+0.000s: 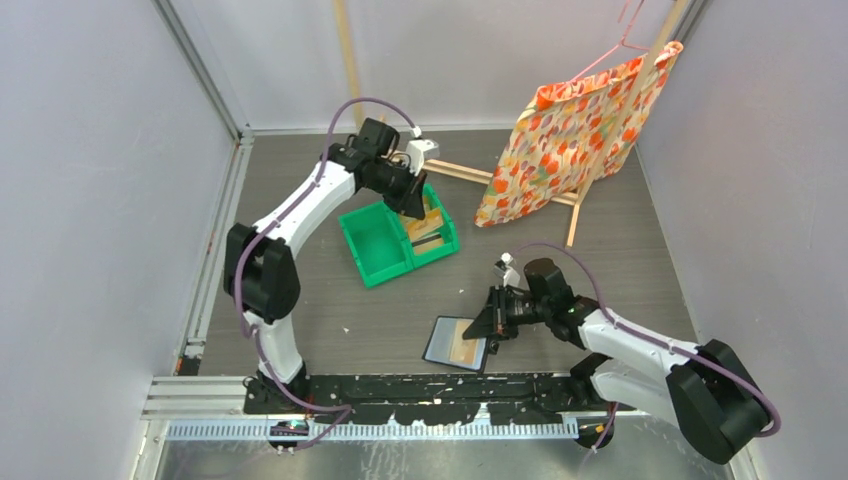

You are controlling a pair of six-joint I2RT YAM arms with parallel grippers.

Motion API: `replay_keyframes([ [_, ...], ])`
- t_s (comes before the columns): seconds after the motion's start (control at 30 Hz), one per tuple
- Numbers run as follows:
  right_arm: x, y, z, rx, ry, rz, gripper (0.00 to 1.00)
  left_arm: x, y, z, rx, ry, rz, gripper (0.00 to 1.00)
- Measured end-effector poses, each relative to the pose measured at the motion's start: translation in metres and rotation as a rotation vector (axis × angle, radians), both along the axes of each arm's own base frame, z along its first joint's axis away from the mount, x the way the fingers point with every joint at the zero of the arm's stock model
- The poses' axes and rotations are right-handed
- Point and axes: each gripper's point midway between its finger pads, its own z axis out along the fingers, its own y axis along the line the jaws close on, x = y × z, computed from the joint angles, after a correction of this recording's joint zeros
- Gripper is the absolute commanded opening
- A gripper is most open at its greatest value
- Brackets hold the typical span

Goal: Take the credit cards out of the card holder

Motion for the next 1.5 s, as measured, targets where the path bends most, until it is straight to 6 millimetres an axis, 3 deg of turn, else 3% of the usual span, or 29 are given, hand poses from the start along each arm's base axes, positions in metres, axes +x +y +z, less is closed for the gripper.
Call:
replay_keyframes([
  [0.2,-0.007,-0.008,-0.007,-0.050,0.022,-0.003,0.10,0.007,0.006,-0.029,0.099,-0.031,-0.108,0.01],
  [0.37,-0.009,-0.010,-0.012,-0.068,0.032,0.000,0.10,0.012,0.009,-0.041,0.142,-0.051,-0.151,0.01],
  [0.53,-0.010,-0.011,-0.021,-0.093,0.064,0.003,0.09,0.016,0.006,-0.043,0.139,-0.057,-0.158,0.01],
  [0.9,-0.008,-0.009,-0.025,-0.101,0.075,0.004,0.09,0.045,-0.010,-0.021,0.098,-0.148,-0.168,0.01],
  [1.2,-0.007,-0.009,-0.026,-0.101,0.075,0.003,0.10,0.069,-0.005,-0.053,0.168,-0.136,-0.156,0.01],
  [1.5,-0.006,-0.008,-0.029,-0.109,0.087,0.005,0.09,0.081,0.013,-0.061,0.232,-0.162,-0.128,0.01],
])
